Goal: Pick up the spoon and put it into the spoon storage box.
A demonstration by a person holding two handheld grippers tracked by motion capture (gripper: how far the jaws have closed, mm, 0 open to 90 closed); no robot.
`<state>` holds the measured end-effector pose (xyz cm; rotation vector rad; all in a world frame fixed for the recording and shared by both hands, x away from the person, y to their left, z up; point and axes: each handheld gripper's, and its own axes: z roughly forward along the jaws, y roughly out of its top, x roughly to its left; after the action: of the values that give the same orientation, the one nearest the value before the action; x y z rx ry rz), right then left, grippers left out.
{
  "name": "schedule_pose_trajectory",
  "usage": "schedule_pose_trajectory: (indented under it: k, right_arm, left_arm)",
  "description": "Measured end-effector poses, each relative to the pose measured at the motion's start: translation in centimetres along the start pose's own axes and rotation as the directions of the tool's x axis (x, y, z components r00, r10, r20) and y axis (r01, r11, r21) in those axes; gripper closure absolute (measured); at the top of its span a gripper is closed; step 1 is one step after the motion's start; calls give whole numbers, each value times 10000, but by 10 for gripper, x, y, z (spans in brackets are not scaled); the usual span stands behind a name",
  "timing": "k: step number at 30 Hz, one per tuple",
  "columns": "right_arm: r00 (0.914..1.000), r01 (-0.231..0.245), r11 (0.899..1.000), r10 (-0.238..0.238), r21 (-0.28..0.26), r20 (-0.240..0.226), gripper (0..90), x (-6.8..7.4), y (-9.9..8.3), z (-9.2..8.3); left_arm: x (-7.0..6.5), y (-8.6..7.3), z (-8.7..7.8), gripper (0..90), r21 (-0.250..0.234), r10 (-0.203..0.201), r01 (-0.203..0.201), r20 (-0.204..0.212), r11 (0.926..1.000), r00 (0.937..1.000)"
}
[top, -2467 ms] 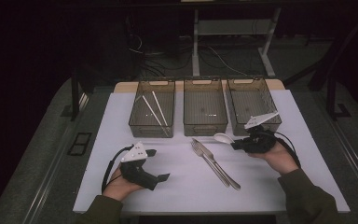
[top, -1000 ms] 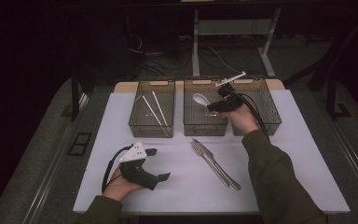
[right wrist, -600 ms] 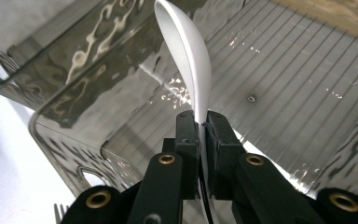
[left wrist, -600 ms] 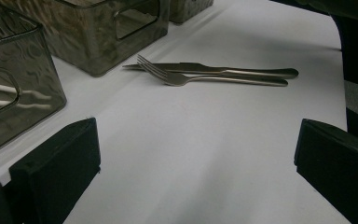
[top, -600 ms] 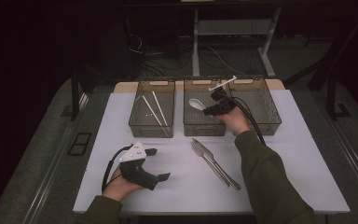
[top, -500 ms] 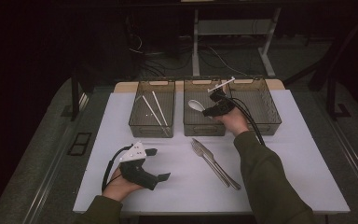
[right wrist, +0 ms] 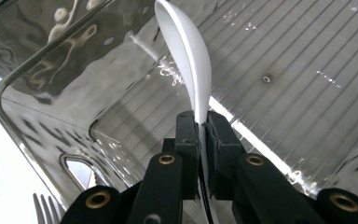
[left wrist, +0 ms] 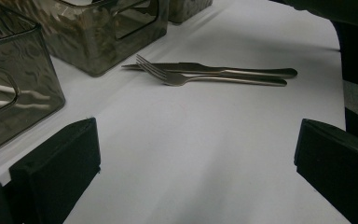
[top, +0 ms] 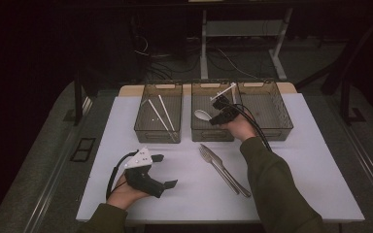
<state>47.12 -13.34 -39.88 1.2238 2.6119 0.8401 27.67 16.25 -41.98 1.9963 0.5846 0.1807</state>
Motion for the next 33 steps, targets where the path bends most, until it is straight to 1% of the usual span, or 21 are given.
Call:
schedule_pose_trajectory:
  k: [3, 10, 14, 16, 18, 20, 22, 24, 28, 30, 31, 32, 33]
  right_arm:
    - [10000, 36, 9999, -36, 122, -22, 830, 1, 1, 1]
    - [10000, 10, 10000, -9, 84, -72, 801, 1, 0, 1]
    - [10000, -38, 10000, 38, -57, -23, 752, 1, 1, 0]
    - [10000, -48, 9997, 49, -243, 78, 708, 0, 1, -3]
    - [9999, -154, 9988, 154, -461, 2, 682, -1, 1, -8]
    - [9997, -238, 9967, 233, -778, -81, 637, -3, 1, -14]
    - [9994, -275, 9930, 250, -1145, -229, 586, -5, 1, -21]
    - [9988, -372, 9891, 325, -1425, -354, 539, -6, 1, -29]
    - [9982, -346, 9821, 248, -1854, -550, 488, -7, -3, -43]
    - [9962, -432, 9771, 264, -2084, -828, 452, -6, -5, -49]
    - [9957, -456, 9763, 273, -2116, -885, 442, -6, -7, -52]
    - [9961, -455, 9745, 275, -2198, -844, 416, -5, -9, -55]
    - [9961, -448, 9725, 259, -2286, -847, 413, -4, -10, -58]
  left_arm:
    - [0, 0, 0, 0, -2, 17, -17, 14, 10000, 10000]
    - [0, 0, 0, 0, 11, 22, -22, 19, 10000, 10000]
    - [0, 0, 0, 0, -4, 13, -13, 23, 10000, 10000]
    - [0, 0, 0, 0, 35, 42, -42, 31, 10000, 10000]
    - [0, 0, 0, 0, 49, 51, -52, 40, 10000, 10000]
    - [0, 0, 0, 0, 28, 37, -37, 38, 10000, 10000]
    - [0, 0, 0, 0, 34, -9, 9, 43, 10000, 10000]
    - [0, 0, 0, 0, 52, 47, -47, 32, 10000, 10000]
    - [0, 0, 0, 0, 76, 21, -21, 33, 10000, 10000]
    - [0, 0, 0, 0, 61, 20, -20, 25, 10000, 10000]
    - [0, 0, 0, 0, 58, 13, -13, 29, 10000, 10000]
    - [0, 0, 0, 0, 61, 17, -17, 26, 10000, 10000]
    - [0, 0, 0, 0, 74, 27, -27, 24, 10000, 10000]
